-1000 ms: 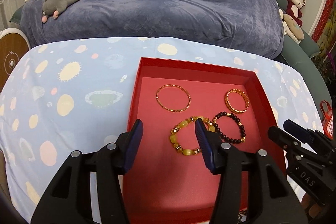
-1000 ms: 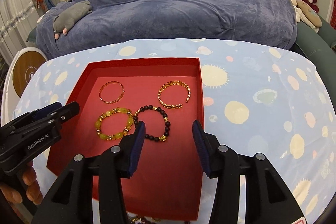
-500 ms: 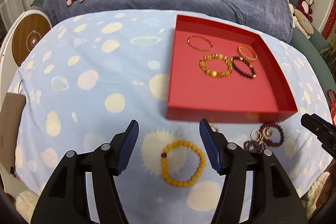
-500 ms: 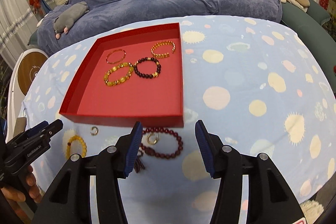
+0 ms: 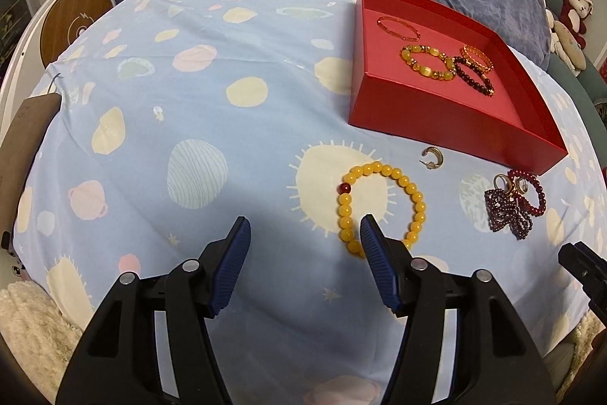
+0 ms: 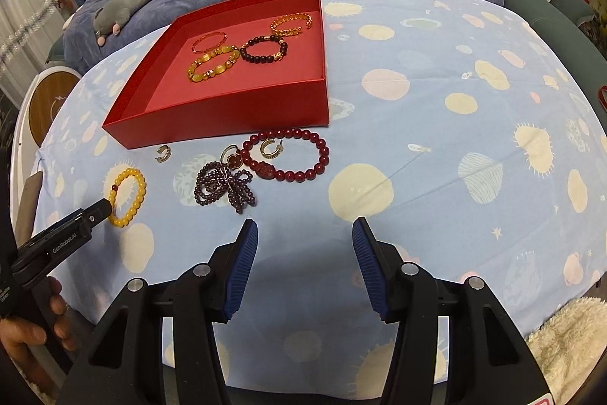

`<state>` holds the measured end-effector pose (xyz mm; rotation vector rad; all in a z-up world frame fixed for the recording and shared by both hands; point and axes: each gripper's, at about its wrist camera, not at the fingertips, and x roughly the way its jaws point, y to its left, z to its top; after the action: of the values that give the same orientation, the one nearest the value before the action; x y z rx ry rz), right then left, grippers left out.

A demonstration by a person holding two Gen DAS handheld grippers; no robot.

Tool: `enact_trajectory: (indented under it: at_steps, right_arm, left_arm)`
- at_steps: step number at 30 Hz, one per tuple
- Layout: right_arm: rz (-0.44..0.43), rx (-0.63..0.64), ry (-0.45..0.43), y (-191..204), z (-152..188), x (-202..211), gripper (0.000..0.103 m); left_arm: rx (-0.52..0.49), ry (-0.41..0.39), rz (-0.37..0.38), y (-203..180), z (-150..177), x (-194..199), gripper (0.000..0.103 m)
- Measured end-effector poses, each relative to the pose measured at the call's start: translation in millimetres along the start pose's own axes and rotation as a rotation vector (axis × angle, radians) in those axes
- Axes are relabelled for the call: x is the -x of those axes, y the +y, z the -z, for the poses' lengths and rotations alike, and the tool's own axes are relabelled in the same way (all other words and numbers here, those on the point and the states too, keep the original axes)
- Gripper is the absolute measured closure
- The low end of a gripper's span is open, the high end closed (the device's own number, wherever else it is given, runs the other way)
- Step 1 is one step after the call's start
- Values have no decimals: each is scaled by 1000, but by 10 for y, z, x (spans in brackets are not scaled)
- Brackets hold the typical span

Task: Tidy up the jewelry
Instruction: 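Withdraw both tools from the box back to the remaining jewelry, then close the left tool on the amber round-bead bracelet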

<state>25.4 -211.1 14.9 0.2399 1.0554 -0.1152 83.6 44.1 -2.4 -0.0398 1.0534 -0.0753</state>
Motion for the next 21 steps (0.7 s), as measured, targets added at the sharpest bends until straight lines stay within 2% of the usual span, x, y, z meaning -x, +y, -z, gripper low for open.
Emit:
enact_trajectory:
  at_steps: [4,7,10,14,17,21]
  right_arm:
    - [1,-2,0,6,-8,-1,52]
    - [4,-5,2,14,-18,-18,50]
    - [0,-10,11,11,-28,-56,50]
    - [-1,-20,10,-8,-90,-110,50]
    - [7,-16,5,-12,-165,-164,50]
    - [23,-11,-1,-20,-283,-270,50]
  left_arm:
    - [-6,-2,-1,-46,-11,-62,47]
    - [-43,-20,-23,-132,-20,-93,54]
    - [-69,-30,-20,-199,-36,-104,68]
    - [-56,-24,19,-208,-68,-105,94]
    - [-38,-18,51,-201,-54,-99,96]
    - [-43,-20,58,-221,-6,-79,96]
